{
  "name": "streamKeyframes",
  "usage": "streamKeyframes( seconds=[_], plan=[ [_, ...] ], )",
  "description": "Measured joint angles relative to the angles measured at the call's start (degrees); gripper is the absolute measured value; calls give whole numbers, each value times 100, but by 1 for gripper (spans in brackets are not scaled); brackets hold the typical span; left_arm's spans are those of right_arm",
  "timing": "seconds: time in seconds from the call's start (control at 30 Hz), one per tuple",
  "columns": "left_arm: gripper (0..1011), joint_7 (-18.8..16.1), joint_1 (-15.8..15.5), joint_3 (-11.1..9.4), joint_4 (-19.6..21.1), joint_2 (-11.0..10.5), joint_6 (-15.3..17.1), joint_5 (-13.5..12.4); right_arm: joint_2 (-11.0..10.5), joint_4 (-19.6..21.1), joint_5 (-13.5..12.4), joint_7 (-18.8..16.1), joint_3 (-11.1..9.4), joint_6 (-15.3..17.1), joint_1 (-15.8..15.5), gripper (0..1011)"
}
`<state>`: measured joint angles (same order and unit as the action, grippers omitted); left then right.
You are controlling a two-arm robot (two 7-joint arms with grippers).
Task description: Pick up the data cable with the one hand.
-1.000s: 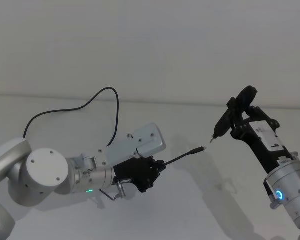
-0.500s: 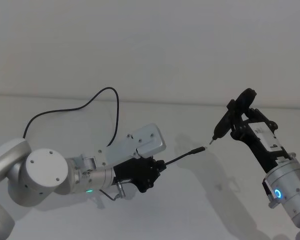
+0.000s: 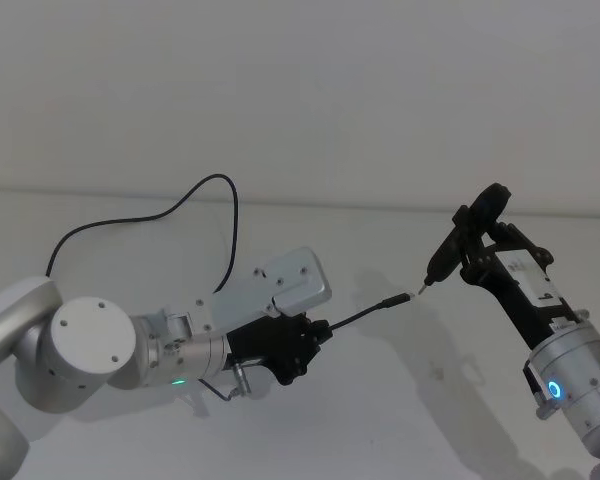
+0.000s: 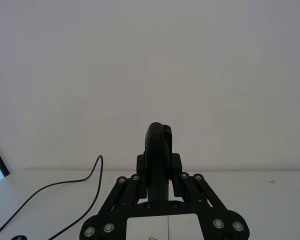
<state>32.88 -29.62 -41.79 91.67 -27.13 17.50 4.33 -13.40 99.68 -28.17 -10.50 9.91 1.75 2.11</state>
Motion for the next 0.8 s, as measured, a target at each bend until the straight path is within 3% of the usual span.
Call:
streamKeyframes(
  seconds=[0.8],
  plan=[
    [49, 0, 0, -1, -1, 0, -4, 1, -52, -56, -172, -44, 51, 18, 68, 268]
  ],
)
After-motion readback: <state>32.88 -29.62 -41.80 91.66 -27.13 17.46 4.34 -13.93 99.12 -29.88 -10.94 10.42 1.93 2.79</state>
